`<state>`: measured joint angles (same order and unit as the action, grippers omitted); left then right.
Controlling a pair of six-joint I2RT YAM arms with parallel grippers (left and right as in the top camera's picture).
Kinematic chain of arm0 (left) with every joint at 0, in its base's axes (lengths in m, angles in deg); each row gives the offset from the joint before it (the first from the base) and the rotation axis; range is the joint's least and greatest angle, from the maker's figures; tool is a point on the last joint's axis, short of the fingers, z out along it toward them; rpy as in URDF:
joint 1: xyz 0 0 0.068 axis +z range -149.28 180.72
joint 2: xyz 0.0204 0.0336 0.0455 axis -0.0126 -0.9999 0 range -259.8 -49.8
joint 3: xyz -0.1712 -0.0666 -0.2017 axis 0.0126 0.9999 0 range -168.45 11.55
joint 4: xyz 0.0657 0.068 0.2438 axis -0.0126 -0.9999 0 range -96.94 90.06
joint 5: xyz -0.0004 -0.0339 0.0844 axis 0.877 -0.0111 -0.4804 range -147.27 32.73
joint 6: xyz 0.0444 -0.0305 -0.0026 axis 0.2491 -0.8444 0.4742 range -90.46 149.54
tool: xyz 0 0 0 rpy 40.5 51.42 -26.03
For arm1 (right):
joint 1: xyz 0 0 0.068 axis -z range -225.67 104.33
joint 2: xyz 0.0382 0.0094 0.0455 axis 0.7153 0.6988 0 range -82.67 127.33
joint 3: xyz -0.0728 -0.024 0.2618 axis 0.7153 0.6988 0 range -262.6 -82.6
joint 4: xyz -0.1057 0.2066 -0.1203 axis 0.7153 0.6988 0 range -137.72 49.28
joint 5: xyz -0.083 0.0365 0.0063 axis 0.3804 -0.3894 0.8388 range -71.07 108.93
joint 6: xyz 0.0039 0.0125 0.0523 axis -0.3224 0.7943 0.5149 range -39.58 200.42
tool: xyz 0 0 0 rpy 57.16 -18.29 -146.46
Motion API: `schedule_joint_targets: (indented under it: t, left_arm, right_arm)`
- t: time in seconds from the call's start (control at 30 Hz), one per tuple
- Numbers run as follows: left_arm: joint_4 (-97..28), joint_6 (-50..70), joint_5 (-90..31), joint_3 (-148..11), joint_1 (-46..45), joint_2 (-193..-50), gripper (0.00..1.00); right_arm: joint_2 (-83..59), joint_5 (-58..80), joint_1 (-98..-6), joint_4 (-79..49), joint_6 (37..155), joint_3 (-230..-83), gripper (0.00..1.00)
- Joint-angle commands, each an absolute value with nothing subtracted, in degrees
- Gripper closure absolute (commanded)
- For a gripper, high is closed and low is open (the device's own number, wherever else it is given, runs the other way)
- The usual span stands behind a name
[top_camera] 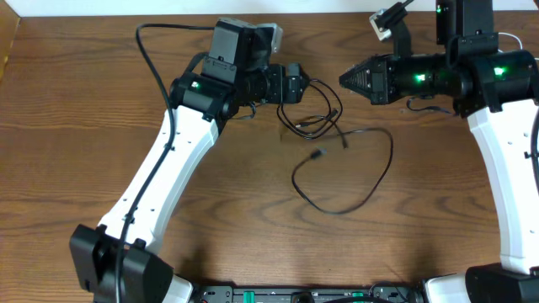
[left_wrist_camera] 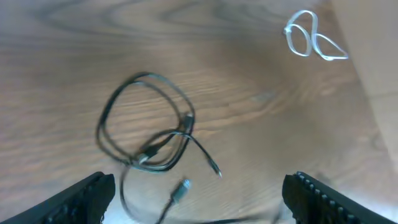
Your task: Untangle cables
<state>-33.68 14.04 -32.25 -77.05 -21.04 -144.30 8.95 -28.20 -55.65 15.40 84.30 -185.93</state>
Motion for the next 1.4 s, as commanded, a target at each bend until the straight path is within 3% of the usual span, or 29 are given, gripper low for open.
schedule_joint_targets:
  t: [0.0, 0.3, 0.43, 0.5, 0.63, 0.77, 0.97, 1.23, 1.37]
  left_arm:
    - [-32.52, 17.1, -27.23, -76.81, -20.82, -145.18, 0.09]
    - [-32.89, 19.67, -30.31, -76.81, -20.82, -145.18, 0.08]
    - [-34.51, 19.65, -35.66, -76.81, -20.62, -145.18, 0.08]
    - [-35.53, 19.65, -37.87, -76.81, -20.1, -145.18, 0.08]
    - [-37.7, 19.67, -40.47, -76.81, -17.91, -145.18, 0.08]
    - [-40.06, 19.67, -40.43, -76.81, -14.28, -145.18, 0.08]
    - [-44.17, 19.67, -40.38, -76.81, -8.51, -145.18, 0.08]
    - [-46.73, 19.96, -40.41, -76.81, -6.68, -145.18, 0.08]
    - [-46.86, 19.94, -40.41, -76.81, -6.68, -145.18, 0.08]
  right_arm:
    - [6.89, -30.21, -55.23, 15.18, 84.65, -186.48, 0.99]
    - [7.57, -15.7, -51.23, 19.44, 86.59, -187.81, 0.96]
    - [9.91, -6.98, -51.56, 25.69, 86.57, -187.81, 0.61]
    - [11.75, -4.58, -51.84, 28.58, 86.59, -187.79, 0.5]
    - [16.86, -4.55, -52.15, 33.21, 81.98, -187.74, 0.34]
    - [23.0, -6.78, -52.91, 36.05, 66.46, -187.7, 0.22]
    - [34.0, -8.07, -57.85, 38.56, 43.12, -187.7, 0.17]
    - [43.44, -5.76, -63.06, 32.79, 38.55, -187.7, 0.14]
    - [45.95, -5.38, -65.35, 33.76, 37.9, -187.63, 0.22]
